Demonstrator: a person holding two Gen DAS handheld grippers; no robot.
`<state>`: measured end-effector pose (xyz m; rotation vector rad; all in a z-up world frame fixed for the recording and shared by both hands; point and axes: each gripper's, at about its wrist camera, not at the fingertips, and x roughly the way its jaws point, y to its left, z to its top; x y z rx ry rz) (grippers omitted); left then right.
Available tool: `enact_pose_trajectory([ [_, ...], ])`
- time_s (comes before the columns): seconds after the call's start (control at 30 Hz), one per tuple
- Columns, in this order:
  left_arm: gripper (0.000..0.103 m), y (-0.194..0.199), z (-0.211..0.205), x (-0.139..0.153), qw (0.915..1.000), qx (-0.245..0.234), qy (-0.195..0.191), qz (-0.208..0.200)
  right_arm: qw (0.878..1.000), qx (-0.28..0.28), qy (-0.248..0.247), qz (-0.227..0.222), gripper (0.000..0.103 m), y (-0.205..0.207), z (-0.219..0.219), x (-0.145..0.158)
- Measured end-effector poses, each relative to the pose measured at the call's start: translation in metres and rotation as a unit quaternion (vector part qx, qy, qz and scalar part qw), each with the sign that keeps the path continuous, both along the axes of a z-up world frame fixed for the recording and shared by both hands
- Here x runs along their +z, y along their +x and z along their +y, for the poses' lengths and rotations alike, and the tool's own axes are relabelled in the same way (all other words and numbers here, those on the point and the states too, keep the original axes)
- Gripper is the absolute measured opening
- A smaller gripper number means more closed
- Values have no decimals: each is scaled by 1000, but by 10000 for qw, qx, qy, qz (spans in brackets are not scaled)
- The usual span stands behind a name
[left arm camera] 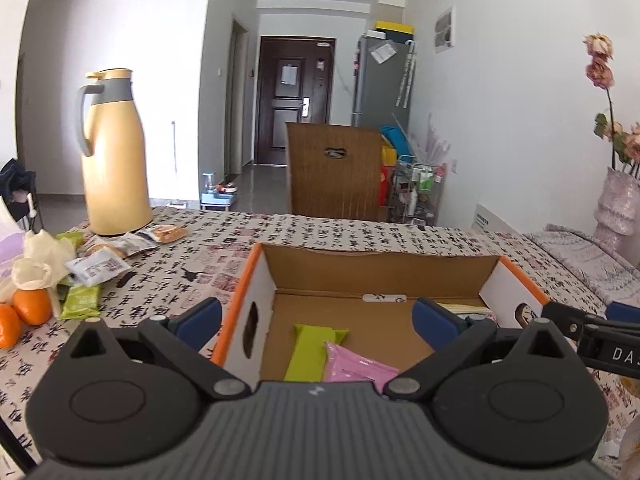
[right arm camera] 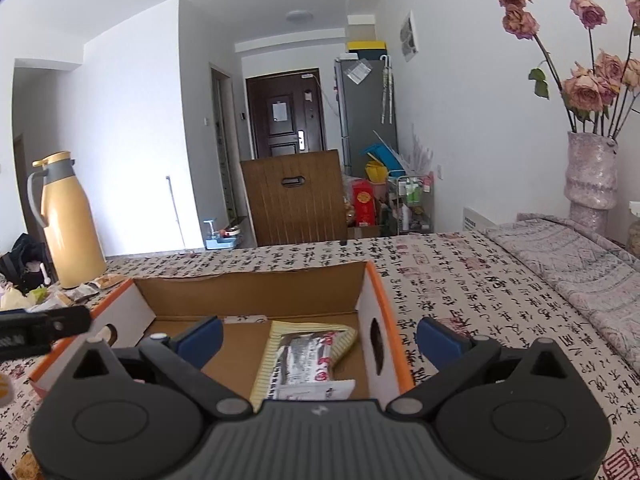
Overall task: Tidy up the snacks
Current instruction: 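Carry the pink and white packets into the box and open both tools, then withdraw both tools from the box back over the snack pile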
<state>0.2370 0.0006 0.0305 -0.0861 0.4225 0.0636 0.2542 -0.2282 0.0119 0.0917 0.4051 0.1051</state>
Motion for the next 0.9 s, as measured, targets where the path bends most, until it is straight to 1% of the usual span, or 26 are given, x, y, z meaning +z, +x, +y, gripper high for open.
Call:
enact_pose_trajectory([
  [0.17, 103, -11, 6, 7, 10000, 59, -40, 46, 10000, -53, -28, -65, 103, -9, -2, 8],
  [0.37, 103, -29, 13, 8, 9999, 78, -67, 99, 9999, 14, -102, -70, 103, -30, 0, 11],
  [0.9, 103, -95, 17, -2, 9996, 7, -101, 263, 9998, 147, -106, -15, 103, -103, 2, 9],
])
